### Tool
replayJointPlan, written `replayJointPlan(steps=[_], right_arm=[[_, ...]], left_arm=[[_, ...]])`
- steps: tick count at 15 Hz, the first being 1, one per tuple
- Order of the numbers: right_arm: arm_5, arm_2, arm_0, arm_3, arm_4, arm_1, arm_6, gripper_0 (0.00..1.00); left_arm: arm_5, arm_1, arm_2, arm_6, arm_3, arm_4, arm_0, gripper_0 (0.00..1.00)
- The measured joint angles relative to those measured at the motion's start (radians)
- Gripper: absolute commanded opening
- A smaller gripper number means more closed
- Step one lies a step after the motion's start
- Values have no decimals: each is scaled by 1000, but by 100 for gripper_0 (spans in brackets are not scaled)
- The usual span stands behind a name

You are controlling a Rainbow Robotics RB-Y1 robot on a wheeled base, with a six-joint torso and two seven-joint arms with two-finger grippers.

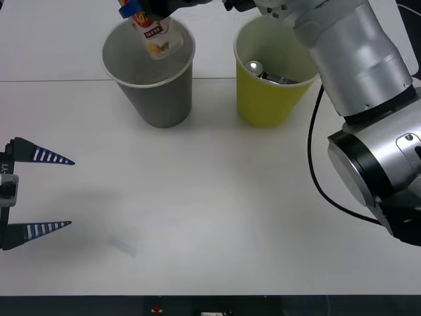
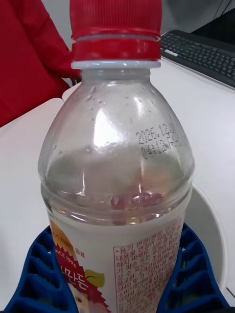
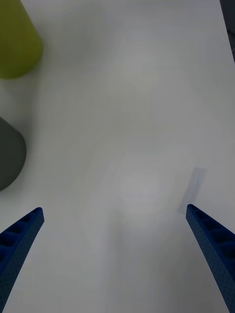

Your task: Put the can into the green bin and the plastic bottle into the gray bin

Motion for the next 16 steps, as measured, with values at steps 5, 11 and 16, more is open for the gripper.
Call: replayJointPlan(steps=[5,11,16], right_arm=[[75,40,-40,110,4,19,27,6],[78,38,-40,112,-13,15,54,100],[74,36,-40,105,-116,-25,94,100]], left_arm=[[0,0,0,0,0,0,0,100],[0,0,0,0,0,0,0,100],[0,0,0,0,0,0,0,100]])
